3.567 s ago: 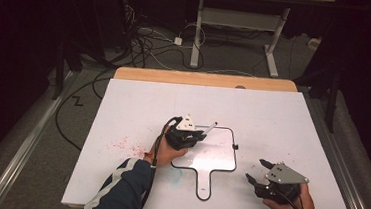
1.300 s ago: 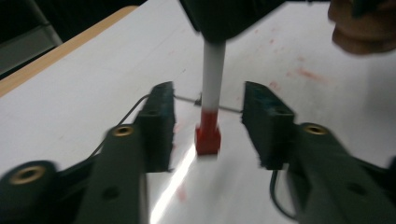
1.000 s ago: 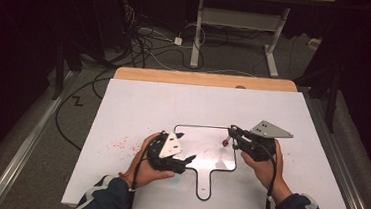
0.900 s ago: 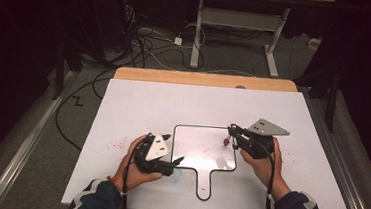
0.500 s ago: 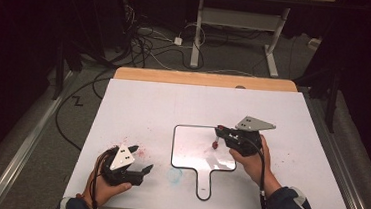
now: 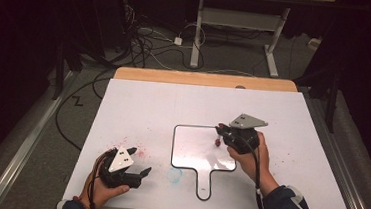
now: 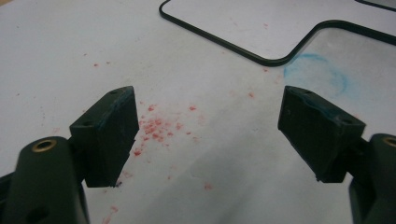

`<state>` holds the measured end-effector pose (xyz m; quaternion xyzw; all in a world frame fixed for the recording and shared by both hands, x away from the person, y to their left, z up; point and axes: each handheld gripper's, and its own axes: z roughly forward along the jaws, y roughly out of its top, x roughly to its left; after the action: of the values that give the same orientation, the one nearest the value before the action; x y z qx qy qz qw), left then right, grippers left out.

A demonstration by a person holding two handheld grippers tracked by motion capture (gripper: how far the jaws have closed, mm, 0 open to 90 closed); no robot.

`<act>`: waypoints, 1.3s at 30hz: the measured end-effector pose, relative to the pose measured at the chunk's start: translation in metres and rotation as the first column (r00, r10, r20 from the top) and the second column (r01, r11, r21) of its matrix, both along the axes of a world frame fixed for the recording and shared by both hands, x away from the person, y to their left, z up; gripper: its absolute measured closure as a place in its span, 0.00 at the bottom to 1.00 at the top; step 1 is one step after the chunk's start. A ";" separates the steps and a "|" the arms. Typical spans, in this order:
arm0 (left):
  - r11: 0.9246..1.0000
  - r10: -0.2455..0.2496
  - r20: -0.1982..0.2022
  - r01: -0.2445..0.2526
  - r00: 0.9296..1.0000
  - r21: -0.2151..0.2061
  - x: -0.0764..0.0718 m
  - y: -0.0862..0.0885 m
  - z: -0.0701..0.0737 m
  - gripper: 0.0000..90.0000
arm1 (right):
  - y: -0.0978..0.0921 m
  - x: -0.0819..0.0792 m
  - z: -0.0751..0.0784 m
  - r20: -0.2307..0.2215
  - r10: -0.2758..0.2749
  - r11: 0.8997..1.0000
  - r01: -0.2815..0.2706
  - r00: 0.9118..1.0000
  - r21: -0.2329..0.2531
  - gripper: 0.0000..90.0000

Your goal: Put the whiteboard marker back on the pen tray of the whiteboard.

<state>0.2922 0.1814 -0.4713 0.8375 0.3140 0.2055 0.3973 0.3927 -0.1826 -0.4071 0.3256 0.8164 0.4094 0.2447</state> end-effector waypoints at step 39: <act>0.998 -0.062 -0.016 0.062 0.998 0.007 0.003 -0.010 0.000 0.22 | 0.000 0.045 -0.004 -0.071 -0.052 0.995 0.058 0.996 0.085 0.90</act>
<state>0.2952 0.1714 -0.4711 0.8499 0.2903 0.1874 0.3979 0.4374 -0.1827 -0.4113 0.3722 0.7965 0.4261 0.2133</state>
